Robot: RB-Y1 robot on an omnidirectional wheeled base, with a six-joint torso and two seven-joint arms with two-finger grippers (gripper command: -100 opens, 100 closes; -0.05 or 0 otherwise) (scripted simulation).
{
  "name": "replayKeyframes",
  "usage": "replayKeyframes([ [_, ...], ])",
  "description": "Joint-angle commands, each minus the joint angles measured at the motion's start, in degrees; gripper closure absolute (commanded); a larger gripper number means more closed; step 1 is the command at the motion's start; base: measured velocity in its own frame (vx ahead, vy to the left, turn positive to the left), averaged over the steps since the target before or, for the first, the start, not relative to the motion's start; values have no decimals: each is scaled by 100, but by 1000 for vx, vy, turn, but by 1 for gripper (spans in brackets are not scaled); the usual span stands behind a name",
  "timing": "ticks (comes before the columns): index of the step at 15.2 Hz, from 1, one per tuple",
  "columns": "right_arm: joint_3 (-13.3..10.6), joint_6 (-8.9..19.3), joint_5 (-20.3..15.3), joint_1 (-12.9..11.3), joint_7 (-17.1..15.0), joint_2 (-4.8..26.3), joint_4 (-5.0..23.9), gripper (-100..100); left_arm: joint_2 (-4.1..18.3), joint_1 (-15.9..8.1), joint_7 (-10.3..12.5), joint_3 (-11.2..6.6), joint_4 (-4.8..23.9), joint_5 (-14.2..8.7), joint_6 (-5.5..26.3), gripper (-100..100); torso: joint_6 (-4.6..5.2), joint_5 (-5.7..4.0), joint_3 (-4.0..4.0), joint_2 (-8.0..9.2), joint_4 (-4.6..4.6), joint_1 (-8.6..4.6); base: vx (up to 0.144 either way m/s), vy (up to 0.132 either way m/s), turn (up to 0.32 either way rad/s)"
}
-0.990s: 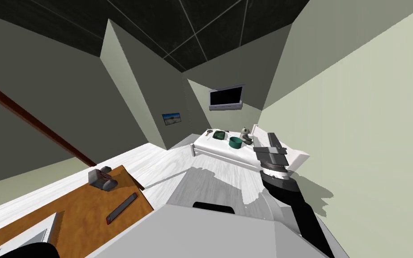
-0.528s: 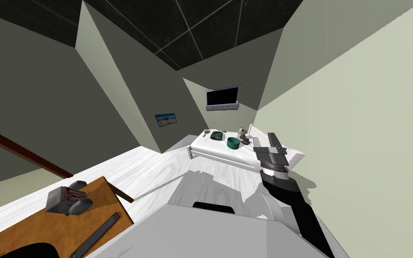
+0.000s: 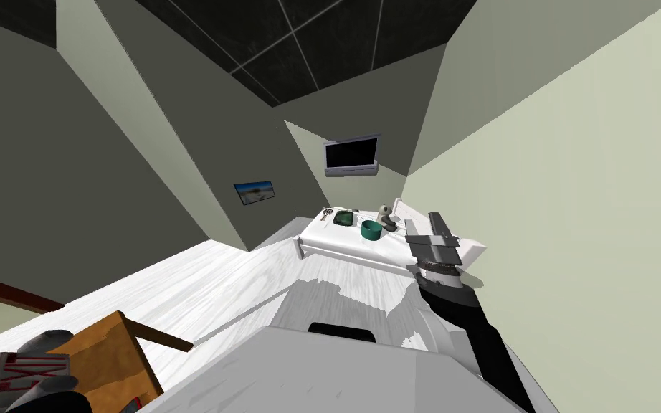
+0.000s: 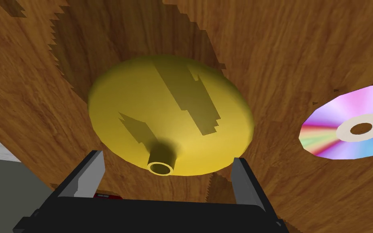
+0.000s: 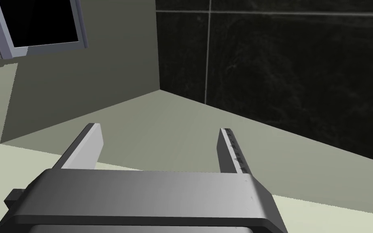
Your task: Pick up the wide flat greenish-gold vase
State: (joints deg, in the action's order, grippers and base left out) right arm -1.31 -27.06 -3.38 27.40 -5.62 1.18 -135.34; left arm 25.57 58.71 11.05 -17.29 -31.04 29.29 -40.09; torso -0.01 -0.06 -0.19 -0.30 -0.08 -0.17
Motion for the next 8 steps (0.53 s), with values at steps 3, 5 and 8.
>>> replayKeyframes([
  [3,0,0,0,-1,0,0,0,0,9,-19,-35,-48,336,21,-102,-100,1,-1,10,16,4,-4,38,14,-35],
  [5,0,0,0,-1,0,0,0,0,16,2,-18,-64,439,45,-119,-100,1,0,10,16,5,-2,47,14,-40],
  [8,0,0,0,0,0,0,0,0,17,-8,-21,-81,546,59,-132,-100,3,1,2,1,2,4,83,26,-91],
])
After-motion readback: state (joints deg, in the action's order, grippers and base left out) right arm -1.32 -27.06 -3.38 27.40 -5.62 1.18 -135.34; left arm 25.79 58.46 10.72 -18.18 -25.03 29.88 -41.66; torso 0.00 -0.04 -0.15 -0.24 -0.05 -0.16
